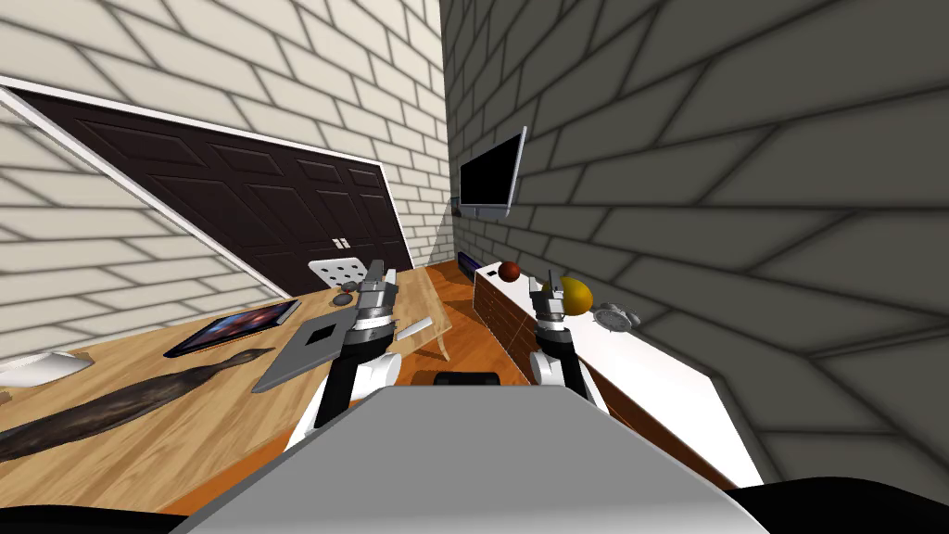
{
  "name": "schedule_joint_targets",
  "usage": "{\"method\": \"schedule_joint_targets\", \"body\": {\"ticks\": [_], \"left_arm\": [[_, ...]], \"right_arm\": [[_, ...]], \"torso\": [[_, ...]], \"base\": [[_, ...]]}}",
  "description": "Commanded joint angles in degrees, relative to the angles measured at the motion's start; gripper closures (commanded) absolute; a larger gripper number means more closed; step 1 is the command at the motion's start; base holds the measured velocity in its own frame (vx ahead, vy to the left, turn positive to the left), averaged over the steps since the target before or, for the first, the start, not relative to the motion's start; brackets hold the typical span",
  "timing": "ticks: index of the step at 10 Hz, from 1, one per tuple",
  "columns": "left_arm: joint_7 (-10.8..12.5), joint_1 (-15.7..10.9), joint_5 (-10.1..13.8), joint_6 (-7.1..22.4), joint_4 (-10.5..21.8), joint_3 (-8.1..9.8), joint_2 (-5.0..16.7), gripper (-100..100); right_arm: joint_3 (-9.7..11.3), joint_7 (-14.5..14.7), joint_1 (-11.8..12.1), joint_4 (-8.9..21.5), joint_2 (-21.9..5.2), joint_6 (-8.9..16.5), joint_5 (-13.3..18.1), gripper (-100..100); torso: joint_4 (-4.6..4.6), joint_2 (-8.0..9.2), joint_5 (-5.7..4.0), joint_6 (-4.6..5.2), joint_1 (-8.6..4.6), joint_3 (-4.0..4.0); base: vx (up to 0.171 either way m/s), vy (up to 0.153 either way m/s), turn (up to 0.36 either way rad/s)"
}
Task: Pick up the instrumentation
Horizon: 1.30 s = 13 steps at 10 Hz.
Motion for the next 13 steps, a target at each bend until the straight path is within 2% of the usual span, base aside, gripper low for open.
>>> {"method": "schedule_joint_targets", "body": {"ticks": [1,4,5,7,8,9,10,11,12,13], "left_arm": [[0.3,-0.1,0.3,1.0,0.4,0.63,2.2,-100],[1.4,-0.2,1.7,5.0,2.0,2.98,6.7,-100],[1.4,-0.2,1.7,5.1,2.0,2.98,6.7,-100],[2.5,-0.4,3.1,8.8,3.5,5.29,9.2,-100],[2.5,-0.4,3.1,9.2,3.5,5.29,9.2,-100],[3.1,-0.4,3.9,10.8,4.4,6.61,10.3,-100],[3.1,-0.4,3.9,11.5,4.4,6.61,10.3,-100],[3.8,-0.5,4.8,13.5,5.4,8.03,11.3,-100],[3.8,-0.5,4.8,14.1,5.4,8.03,11.3,-100],[4.5,-0.6,5.7,16.1,6.5,9.52,12.2,-100]], "right_arm": [[0.0,0.0,0.0,0.0,0.0,0.0,0.0,0],[0.0,0.0,0.0,0.0,0.0,0.0,0.0,0],[0.0,0.0,0.0,0.0,0.0,0.0,0.0,0],[0.0,0.0,0.0,0.0,0.0,0.0,0.0,0],[0.0,0.0,0.0,0.0,0.0,0.0,0.0,0],[0.0,0.0,0.0,0.0,0.0,0.0,0.0,0],[0.0,0.0,0.0,0.0,0.0,0.0,0.0,0],[0.0,0.0,0.0,0.0,0.0,0.0,0.0,0],[0.0,0.0,0.0,0.0,0.0,0.0,0.0,0],[0.0,0.0,0.0,0.0,0.0,0.0,0.0,0]], "torso": [[0.0,0.0,0.0,0.0,0.0,0.0],[0.0,0.01,-0.03,0.01,-0.16,0.01],[0.01,0.04,-0.05,0.01,-0.23,0.02],[0.0,0.0,-0.04,0.01,-0.18,0.0],[0.0,0.0,-0.04,0.01,-0.2,0.0],[0.0,0.0,-0.04,0.0,-0.18,0.0],[0.0,0.02,-0.05,0.01,-0.22,0.01],[0.0,0.0,-0.05,0.0,-0.18,0.0],[0.0,0.0,-0.04,0.01,-0.19,0.0],[0.0,0.0,-0.04,0.0,-0.17,0.0]], "base": [[-0.001,-0.016,-0.053],[-0.006,-0.052,-0.115],[-0.006,-0.05,-0.039],[0.004,-0.055,-0.129],[0.0,-0.048,-0.064],[-0.003,-0.062,-0.132],[0.004,-0.048,-0.068],[0.001,-0.053,-0.126],[0.004,-0.046,-0.08],[0.013,-0.056,-0.152]]}}
